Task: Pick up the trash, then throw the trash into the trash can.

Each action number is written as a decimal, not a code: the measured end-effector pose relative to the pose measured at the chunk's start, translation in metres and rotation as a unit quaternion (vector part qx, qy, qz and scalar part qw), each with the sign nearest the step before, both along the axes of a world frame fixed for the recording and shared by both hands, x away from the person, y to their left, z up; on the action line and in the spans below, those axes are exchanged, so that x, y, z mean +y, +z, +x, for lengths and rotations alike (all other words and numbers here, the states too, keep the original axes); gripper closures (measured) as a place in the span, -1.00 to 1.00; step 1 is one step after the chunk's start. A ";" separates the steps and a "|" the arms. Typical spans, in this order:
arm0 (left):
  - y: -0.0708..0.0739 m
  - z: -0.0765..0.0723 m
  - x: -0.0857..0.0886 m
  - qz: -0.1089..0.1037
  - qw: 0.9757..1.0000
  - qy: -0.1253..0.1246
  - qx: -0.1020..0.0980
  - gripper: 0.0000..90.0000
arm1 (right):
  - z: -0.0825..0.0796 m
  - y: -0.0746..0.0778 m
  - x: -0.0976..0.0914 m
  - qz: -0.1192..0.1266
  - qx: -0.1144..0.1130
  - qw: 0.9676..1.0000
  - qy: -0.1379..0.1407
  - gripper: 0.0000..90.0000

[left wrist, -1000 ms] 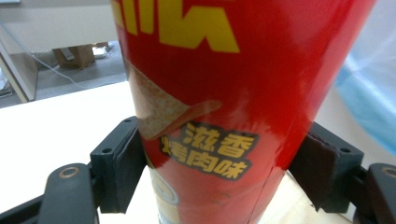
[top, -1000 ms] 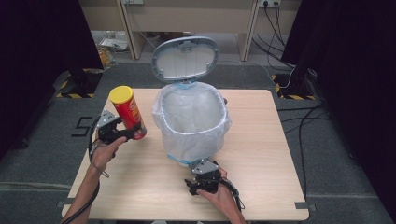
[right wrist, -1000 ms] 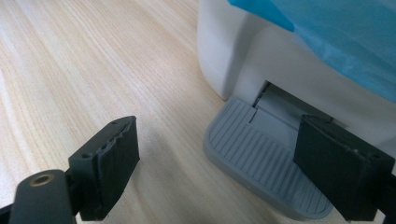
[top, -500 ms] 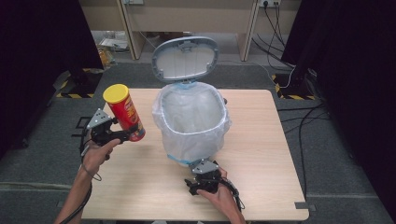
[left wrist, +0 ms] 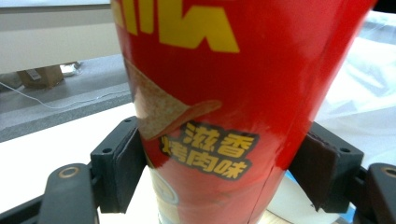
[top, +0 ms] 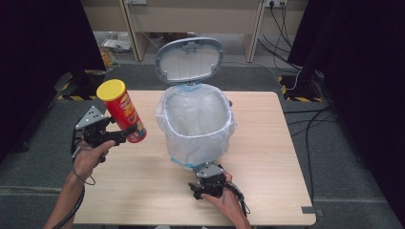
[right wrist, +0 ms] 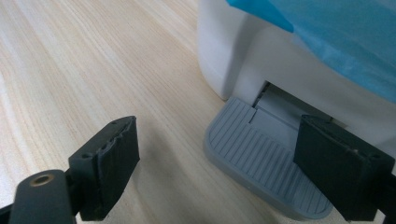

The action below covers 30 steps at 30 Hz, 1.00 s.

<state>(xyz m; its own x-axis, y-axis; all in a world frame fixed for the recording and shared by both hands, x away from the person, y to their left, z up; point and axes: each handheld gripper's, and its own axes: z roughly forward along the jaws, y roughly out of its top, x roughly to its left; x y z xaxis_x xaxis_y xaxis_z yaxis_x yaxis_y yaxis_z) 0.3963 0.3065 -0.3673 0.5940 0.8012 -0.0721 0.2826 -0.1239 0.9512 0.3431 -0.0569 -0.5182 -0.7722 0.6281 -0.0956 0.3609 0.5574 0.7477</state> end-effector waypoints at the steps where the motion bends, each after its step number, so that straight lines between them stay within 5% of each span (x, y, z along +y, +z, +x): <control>1: 0.002 -0.001 0.000 0.000 1.000 -0.002 -0.001 -0.47 | 0.000 0.000 0.000 -0.002 -0.001 1.000 0.001 -0.68; 30: 0.050 -0.012 -0.006 -0.014 0.999 -0.031 -0.019 -0.47 | 0.000 0.000 0.000 -0.005 -0.003 1.000 0.002 -0.68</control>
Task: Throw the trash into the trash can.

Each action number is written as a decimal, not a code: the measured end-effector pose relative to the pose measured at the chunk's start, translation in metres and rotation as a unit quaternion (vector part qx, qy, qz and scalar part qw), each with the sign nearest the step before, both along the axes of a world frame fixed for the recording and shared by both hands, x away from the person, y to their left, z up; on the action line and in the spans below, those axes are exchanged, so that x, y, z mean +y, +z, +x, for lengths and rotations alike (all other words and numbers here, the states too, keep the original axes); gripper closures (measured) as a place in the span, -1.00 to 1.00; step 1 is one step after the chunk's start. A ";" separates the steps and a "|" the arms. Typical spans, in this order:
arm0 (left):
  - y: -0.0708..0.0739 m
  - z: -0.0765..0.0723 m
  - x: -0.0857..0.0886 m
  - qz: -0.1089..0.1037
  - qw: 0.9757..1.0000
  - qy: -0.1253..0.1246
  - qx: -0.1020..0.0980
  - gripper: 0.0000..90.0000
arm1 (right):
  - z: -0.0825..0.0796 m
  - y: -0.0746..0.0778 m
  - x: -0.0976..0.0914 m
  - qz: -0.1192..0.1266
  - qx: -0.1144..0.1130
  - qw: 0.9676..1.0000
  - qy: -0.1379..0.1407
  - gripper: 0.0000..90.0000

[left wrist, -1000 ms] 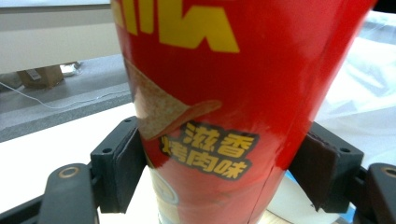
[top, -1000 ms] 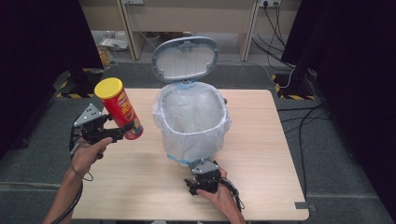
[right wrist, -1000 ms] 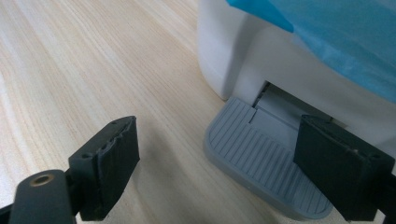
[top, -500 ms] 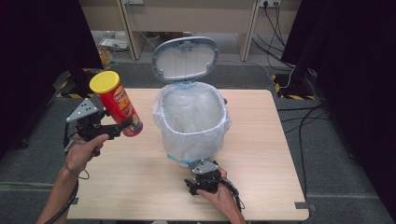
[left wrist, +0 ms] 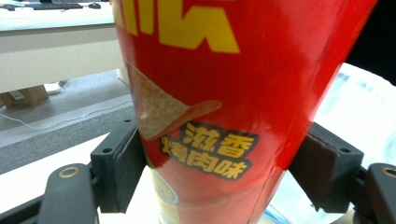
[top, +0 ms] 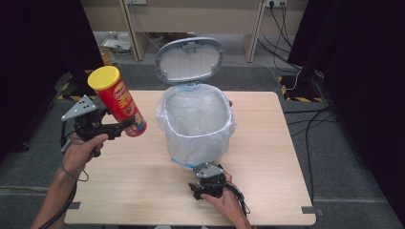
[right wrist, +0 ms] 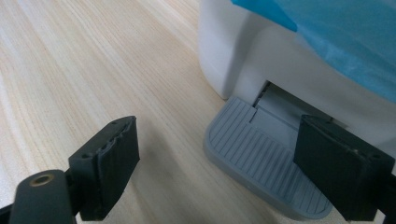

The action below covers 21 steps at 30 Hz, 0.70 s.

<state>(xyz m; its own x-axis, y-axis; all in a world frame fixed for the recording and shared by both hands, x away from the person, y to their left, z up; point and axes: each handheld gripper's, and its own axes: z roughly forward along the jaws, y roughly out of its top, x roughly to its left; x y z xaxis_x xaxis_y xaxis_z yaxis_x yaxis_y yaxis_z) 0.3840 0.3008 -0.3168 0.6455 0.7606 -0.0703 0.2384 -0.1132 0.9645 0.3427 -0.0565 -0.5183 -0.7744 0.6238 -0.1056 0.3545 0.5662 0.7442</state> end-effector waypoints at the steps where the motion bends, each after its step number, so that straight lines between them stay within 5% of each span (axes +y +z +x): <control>1: 0.001 0.000 0.000 -0.001 1.000 -0.001 -0.001 -0.47 | 0.000 0.000 0.000 0.000 0.000 1.000 0.000 -0.68; 21: 0.035 -0.001 -0.009 -0.002 0.999 -0.015 -0.030 -0.47 | 0.000 0.000 0.001 -0.005 0.001 1.000 0.000 -0.68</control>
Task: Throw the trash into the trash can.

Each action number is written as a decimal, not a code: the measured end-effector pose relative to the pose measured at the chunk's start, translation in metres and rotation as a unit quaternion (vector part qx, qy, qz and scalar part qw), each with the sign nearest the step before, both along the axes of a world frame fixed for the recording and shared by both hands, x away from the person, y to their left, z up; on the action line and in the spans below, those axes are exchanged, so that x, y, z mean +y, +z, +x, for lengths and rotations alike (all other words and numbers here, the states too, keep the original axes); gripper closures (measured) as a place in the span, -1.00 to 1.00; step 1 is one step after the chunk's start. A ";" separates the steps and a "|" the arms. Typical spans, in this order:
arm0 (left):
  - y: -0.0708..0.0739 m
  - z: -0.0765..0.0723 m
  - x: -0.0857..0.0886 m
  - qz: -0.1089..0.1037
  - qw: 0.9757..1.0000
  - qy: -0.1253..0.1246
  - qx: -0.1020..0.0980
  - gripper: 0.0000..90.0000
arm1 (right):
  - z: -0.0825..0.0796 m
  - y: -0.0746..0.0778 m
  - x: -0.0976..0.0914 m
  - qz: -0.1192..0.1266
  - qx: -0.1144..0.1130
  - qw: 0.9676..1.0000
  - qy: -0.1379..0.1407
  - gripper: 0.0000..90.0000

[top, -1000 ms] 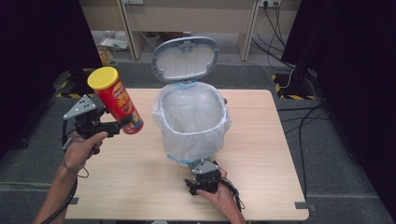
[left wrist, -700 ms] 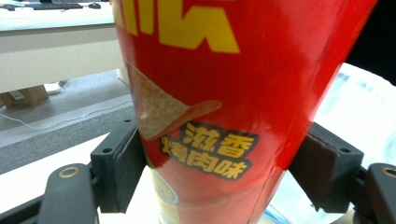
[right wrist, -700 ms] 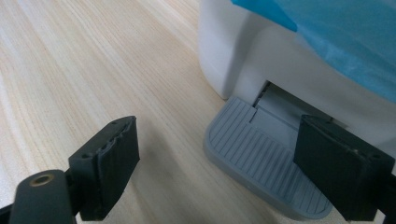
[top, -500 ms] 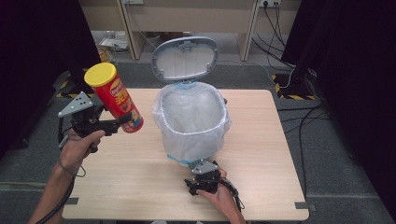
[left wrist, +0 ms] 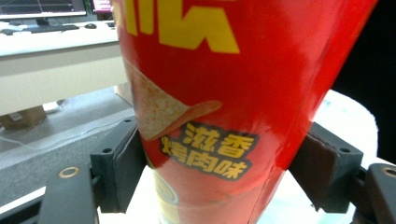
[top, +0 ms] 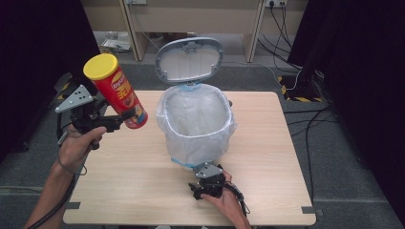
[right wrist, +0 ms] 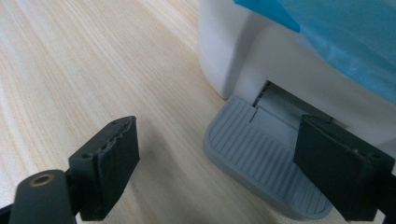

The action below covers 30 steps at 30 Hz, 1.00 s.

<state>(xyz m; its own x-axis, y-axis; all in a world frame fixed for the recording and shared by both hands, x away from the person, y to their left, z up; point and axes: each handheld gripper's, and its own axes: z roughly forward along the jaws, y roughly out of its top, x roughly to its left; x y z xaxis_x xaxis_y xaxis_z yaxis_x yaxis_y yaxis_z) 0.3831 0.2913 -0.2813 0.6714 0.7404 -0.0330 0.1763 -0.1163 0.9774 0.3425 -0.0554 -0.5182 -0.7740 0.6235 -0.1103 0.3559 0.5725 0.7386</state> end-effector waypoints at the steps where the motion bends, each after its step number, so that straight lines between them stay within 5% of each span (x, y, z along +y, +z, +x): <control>1: 0.003 0.000 -0.002 -0.001 1.000 -0.002 -0.003 -0.47 | 0.000 0.000 0.000 -0.002 -0.002 1.000 0.000 -0.68; 19: 0.032 0.007 -0.033 0.005 0.999 -0.035 -0.013 -0.47 | 0.000 0.000 0.000 -0.001 -0.002 1.000 0.001 -0.68; 30: 0.033 0.014 -0.067 0.008 0.998 -0.061 -0.013 -0.47 | 0.000 0.000 0.000 -0.003 -0.004 1.000 0.001 -0.68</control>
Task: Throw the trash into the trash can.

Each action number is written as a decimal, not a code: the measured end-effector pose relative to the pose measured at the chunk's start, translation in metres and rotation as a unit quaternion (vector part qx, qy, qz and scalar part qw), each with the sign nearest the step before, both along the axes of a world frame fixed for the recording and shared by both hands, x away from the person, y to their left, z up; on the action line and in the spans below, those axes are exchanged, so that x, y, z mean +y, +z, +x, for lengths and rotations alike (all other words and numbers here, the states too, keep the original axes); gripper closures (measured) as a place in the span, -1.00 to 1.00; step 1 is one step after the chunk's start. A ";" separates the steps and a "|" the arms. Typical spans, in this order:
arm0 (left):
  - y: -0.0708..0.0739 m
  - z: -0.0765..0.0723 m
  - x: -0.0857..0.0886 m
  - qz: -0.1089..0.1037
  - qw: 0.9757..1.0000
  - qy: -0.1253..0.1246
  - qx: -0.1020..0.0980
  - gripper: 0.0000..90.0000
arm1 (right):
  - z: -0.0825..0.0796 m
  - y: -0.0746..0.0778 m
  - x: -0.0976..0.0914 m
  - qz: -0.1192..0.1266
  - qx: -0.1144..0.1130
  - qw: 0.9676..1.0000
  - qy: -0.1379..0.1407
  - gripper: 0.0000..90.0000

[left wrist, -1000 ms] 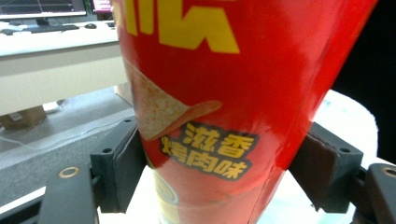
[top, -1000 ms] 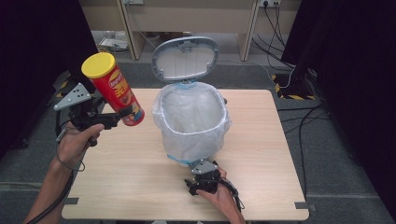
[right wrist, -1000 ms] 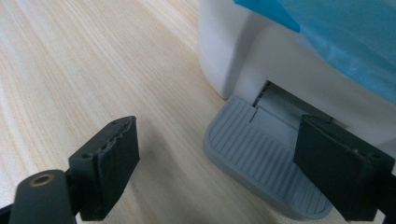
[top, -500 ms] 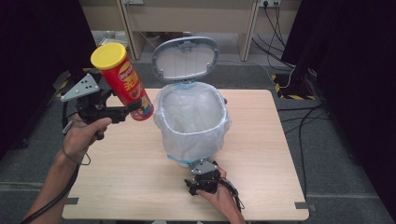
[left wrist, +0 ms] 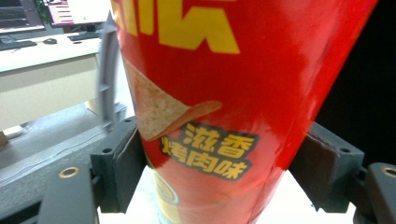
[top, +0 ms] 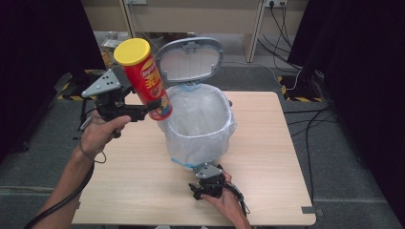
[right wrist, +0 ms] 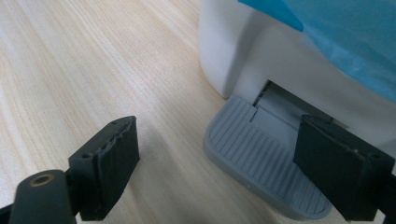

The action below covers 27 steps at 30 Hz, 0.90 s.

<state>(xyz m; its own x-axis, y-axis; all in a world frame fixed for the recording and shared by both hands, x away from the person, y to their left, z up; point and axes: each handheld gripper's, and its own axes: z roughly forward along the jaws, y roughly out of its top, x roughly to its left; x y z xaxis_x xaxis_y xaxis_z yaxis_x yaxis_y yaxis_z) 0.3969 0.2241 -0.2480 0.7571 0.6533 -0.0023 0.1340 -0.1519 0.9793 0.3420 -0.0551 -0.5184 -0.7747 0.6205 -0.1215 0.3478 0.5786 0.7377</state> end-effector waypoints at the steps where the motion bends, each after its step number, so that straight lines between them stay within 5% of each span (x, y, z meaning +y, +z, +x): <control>1: 0.000 0.001 -0.004 0.000 1.000 -0.003 0.000 -0.47 | 0.000 0.000 0.000 0.001 0.001 1.000 0.000 -0.68; 13: -0.005 0.011 -0.033 0.006 1.000 -0.020 0.009 -0.47 | 0.000 0.000 0.000 0.000 0.000 1.000 0.000 -0.68; 27: -0.023 0.023 -0.067 0.058 0.997 -0.038 0.026 -0.47 | 0.000 0.000 0.000 -0.001 -0.001 1.000 0.001 -0.68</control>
<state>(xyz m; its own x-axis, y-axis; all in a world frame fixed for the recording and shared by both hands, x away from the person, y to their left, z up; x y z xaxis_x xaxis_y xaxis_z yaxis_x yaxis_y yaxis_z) 0.4200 0.1570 -0.2708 0.8048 0.5928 0.0286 0.1687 -0.2747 0.9466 0.3418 -0.0550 -0.5186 -0.7759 0.6183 -0.1250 0.3446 0.5813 0.7371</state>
